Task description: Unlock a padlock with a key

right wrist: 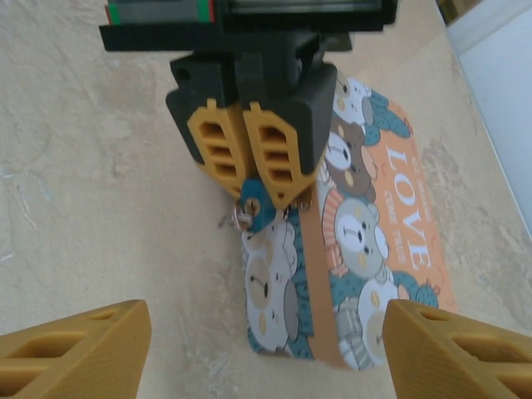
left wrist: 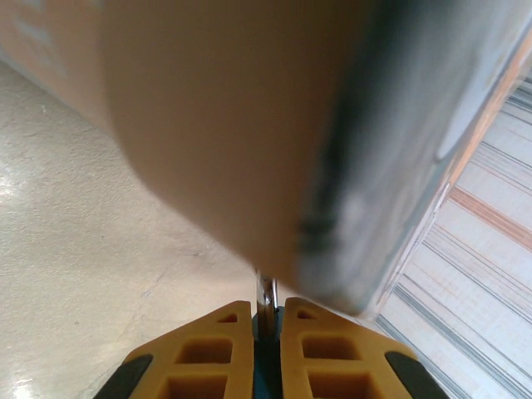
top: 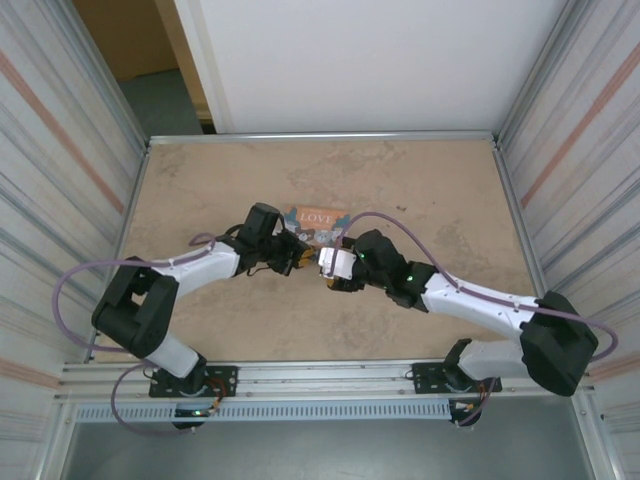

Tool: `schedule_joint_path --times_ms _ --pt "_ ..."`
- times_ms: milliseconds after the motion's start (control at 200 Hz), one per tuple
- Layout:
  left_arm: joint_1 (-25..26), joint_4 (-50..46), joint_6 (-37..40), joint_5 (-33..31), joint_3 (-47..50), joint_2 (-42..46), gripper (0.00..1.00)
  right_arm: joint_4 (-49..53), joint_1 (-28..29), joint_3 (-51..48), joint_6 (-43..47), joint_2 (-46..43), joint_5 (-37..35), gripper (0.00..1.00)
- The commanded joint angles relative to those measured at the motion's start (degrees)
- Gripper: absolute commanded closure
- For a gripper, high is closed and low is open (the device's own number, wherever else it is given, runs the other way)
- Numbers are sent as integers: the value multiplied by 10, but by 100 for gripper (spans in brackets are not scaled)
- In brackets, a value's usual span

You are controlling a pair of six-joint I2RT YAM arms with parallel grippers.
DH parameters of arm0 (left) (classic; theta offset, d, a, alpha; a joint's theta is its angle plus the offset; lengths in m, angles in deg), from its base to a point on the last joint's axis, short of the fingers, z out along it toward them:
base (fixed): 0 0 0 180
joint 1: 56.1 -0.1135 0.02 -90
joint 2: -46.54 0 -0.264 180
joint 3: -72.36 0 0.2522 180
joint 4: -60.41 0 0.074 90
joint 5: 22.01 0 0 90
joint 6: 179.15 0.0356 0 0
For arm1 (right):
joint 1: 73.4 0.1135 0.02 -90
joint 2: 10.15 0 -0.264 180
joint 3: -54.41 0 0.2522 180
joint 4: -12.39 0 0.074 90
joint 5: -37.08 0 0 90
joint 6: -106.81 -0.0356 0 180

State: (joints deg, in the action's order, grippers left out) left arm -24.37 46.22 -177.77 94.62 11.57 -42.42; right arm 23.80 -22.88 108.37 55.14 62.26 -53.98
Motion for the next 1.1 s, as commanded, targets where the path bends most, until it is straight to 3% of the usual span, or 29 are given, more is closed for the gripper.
schedule_joint_path --times_ms 0,551,1092 --pt "4 -4 -11 17 -21 -6 100 0 17 30 23 28 -19 34" --pt "4 7 -13 25 -22 -14 100 -24 37 58 15 105 -39 72" --pt "4 11 -9 28 -24 -19 100 -45 37 61 11 128 -54 87"
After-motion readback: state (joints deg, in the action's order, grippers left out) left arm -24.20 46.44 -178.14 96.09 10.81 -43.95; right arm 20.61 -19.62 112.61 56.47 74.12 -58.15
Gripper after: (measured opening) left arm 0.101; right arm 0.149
